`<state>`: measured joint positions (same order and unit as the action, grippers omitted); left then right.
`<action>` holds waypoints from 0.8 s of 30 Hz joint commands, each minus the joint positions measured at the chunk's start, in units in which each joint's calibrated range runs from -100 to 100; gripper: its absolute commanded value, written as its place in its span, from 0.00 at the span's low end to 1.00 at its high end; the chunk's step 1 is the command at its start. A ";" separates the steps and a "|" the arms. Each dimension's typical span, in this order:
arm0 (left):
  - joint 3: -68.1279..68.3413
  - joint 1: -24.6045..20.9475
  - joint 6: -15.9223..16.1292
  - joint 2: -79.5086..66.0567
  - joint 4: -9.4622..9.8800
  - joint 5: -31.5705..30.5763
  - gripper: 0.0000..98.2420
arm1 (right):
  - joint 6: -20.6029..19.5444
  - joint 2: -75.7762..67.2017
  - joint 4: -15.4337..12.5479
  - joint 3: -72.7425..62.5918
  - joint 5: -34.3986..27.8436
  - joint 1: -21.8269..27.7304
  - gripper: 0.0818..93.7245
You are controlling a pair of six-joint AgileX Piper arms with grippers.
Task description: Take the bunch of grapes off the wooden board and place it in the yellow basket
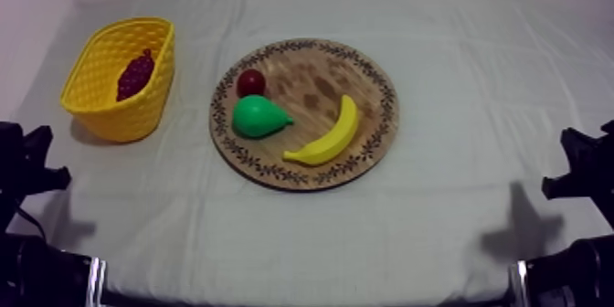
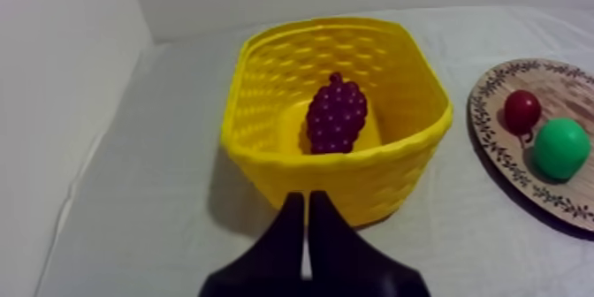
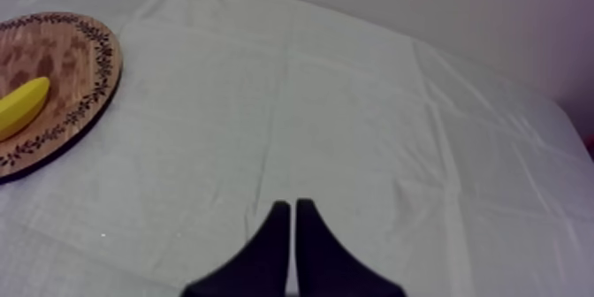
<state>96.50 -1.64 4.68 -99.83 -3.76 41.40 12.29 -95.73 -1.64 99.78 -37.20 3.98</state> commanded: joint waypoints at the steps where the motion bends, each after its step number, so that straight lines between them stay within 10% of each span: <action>1: 0.03 -0.21 -0.61 0.01 0.39 0.00 0.00 | -0.01 -0.02 0.00 -0.01 0.03 0.00 0.00; 17: 0.36 -0.33 -2.67 0.01 4.00 -0.07 0.00 | -0.01 -0.02 0.00 -0.01 0.03 0.00 0.00; 24: 0.20 -0.53 -11.79 0.01 4.98 0.97 0.00 | -0.01 -0.02 0.00 -0.01 0.03 0.00 0.00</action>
<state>96.81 -2.09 -2.38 -99.83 1.11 42.03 12.29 -95.73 -1.64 99.78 -37.14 3.98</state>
